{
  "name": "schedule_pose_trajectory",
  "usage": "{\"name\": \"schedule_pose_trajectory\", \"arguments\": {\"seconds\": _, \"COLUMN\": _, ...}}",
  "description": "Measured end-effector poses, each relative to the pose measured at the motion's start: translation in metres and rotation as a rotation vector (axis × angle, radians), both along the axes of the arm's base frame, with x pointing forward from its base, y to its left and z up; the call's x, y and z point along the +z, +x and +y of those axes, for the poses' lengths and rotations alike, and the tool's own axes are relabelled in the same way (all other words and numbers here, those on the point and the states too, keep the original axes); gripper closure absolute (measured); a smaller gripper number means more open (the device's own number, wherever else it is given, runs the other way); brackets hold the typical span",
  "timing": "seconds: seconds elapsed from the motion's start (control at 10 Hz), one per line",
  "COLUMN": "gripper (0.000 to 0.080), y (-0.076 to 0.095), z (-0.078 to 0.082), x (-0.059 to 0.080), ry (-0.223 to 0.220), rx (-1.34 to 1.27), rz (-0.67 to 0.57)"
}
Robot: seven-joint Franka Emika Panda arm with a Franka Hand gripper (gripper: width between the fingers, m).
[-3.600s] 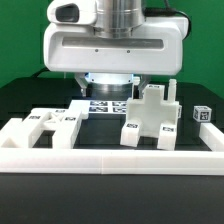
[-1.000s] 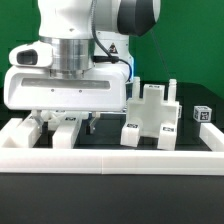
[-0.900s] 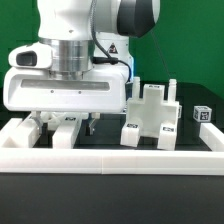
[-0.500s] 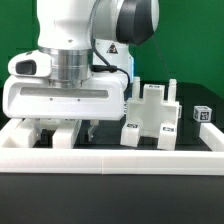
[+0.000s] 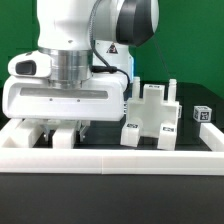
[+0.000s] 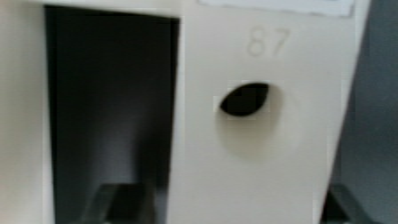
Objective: Assemble chair
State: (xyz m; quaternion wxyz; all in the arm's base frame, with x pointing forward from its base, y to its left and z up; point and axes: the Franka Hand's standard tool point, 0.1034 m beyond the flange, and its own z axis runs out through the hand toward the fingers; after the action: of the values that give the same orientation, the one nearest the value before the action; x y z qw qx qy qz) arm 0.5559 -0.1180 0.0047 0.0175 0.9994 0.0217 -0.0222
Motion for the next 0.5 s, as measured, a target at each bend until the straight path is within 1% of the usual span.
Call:
{"name": "schedule_pose_trajectory", "arguments": {"seconds": 0.1, "gripper": 0.0512, "y": 0.0002, "z": 0.0004, "x": 0.0, "ry": 0.0, "rx": 0.001, "rz": 0.0}}
{"name": "schedule_pose_trajectory", "arguments": {"seconds": 0.5, "gripper": 0.0512, "y": 0.0002, "z": 0.0005, "x": -0.0001, "ry": 0.0, "rx": 0.001, "rz": 0.0}}
